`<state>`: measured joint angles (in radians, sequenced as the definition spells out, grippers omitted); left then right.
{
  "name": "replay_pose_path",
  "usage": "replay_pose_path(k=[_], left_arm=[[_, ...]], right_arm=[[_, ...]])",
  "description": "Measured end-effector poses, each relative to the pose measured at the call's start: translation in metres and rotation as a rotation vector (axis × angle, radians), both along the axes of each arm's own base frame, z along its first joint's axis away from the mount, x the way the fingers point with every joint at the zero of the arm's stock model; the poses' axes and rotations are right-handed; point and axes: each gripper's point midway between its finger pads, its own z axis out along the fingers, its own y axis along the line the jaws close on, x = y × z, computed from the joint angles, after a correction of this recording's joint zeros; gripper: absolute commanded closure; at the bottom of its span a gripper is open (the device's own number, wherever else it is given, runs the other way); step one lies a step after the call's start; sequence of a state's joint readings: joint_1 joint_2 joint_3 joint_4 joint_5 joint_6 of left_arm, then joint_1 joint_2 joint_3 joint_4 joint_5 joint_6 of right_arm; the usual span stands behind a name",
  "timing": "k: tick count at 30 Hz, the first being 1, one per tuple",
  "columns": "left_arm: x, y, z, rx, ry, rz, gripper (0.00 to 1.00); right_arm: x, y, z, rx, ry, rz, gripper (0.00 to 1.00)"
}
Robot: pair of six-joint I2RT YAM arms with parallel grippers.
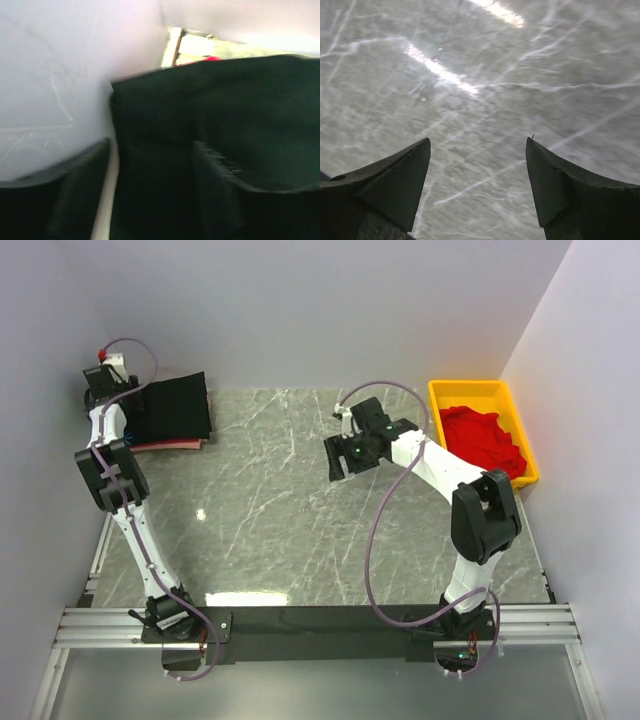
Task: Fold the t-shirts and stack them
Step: Neatly place the folded tshirt to the corner
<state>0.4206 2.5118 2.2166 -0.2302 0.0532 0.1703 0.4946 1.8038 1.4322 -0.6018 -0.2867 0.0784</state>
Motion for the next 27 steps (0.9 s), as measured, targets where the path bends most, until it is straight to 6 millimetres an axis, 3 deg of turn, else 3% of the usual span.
replay_pose_path(k=[2,6,9,11,13,14,16,17,19,20,22,25,27], left_arm=[[-0.002,-0.009,0.015,-0.016,-0.010,-0.009,0.01],[-0.003,-0.024,0.081,-0.037,-0.087,-0.024,0.01],[-0.019,-0.041,0.163,-0.018,-0.185,-0.056,0.01],[-0.042,-0.058,0.221,0.008,-0.254,-0.078,0.01],[-0.073,-0.088,0.285,0.058,-0.335,-0.111,0.01],[-0.086,-0.106,0.304,0.071,-0.359,-0.135,0.01],[-0.113,-0.162,0.341,0.088,-0.413,-0.223,0.01],[-0.123,-0.188,0.348,0.081,-0.426,-0.269,0.01],[-0.144,-0.244,0.345,0.036,-0.406,-0.387,0.01],[-0.152,-0.267,0.335,-0.002,-0.378,-0.439,0.01],[-0.163,-0.296,0.305,-0.075,-0.296,-0.504,0.01],[-0.182,-0.316,0.227,-0.208,-0.096,-0.534,0.01],[-0.203,-0.326,0.163,-0.281,0.055,-0.518,0.01]], right_arm=[[0.007,-0.012,0.007,-0.032,-0.045,-0.010,0.13],[0.024,-0.046,0.039,-0.070,-0.167,-0.056,0.10],[0.036,-0.079,0.067,-0.091,-0.253,-0.123,0.09],[0.043,-0.103,0.083,-0.096,-0.295,-0.175,0.08],[0.048,-0.128,0.098,-0.093,-0.326,-0.228,0.08],[0.049,-0.139,0.104,-0.087,-0.335,-0.249,0.07],[0.046,-0.162,0.115,-0.072,-0.346,-0.286,0.07],[0.044,-0.172,0.120,-0.062,-0.352,-0.299,0.07],[0.038,-0.186,0.128,-0.051,-0.370,-0.323,0.07],[0.031,-0.191,0.130,-0.045,-0.377,-0.330,0.07],[0.012,-0.196,0.127,-0.041,-0.372,-0.340,0.07],[-0.019,-0.198,0.109,-0.048,-0.339,-0.336,0.07],[-0.042,-0.199,0.088,-0.062,-0.299,-0.330,0.07]])
